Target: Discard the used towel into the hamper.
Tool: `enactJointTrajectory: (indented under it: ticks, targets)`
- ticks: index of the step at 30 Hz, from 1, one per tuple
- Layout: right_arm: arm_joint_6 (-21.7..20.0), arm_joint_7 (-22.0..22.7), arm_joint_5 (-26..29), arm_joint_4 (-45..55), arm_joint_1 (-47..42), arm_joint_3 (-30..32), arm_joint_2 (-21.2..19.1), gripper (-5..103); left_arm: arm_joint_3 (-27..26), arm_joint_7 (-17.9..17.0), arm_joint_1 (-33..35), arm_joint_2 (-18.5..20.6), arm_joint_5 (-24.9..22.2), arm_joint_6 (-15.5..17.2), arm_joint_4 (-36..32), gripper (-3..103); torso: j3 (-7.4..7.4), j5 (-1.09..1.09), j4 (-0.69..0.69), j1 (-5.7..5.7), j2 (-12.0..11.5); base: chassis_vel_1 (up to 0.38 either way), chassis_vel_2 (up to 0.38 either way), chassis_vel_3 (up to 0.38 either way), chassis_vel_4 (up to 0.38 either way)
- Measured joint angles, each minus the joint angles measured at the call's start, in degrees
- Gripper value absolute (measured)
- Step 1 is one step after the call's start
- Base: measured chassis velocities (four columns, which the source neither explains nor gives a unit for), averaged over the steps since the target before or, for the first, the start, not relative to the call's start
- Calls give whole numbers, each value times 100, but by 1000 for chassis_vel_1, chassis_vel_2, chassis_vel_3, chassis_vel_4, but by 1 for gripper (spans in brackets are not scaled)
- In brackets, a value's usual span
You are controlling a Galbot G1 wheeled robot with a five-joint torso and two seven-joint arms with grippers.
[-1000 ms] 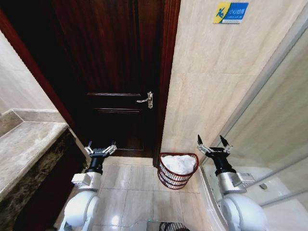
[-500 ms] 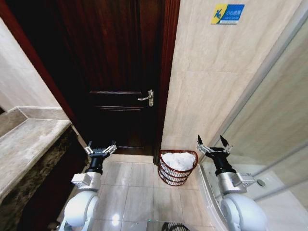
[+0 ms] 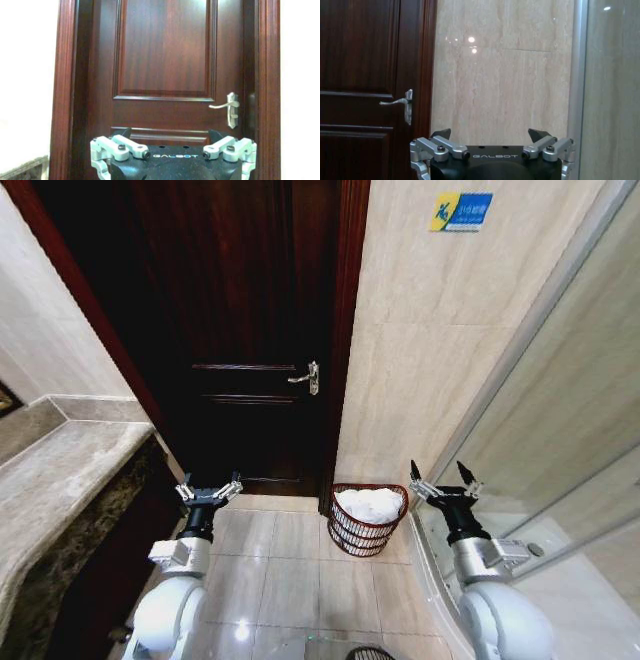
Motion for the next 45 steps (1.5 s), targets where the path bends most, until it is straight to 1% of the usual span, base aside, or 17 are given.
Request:
enactJointTrajectory:
  ticks: [45]
  targets:
    - [0,0,0,0,-1,0,0,100,0,1,1,0,0,0,1,100,-2,0,0,-2,-2,86,-82,-84,88]
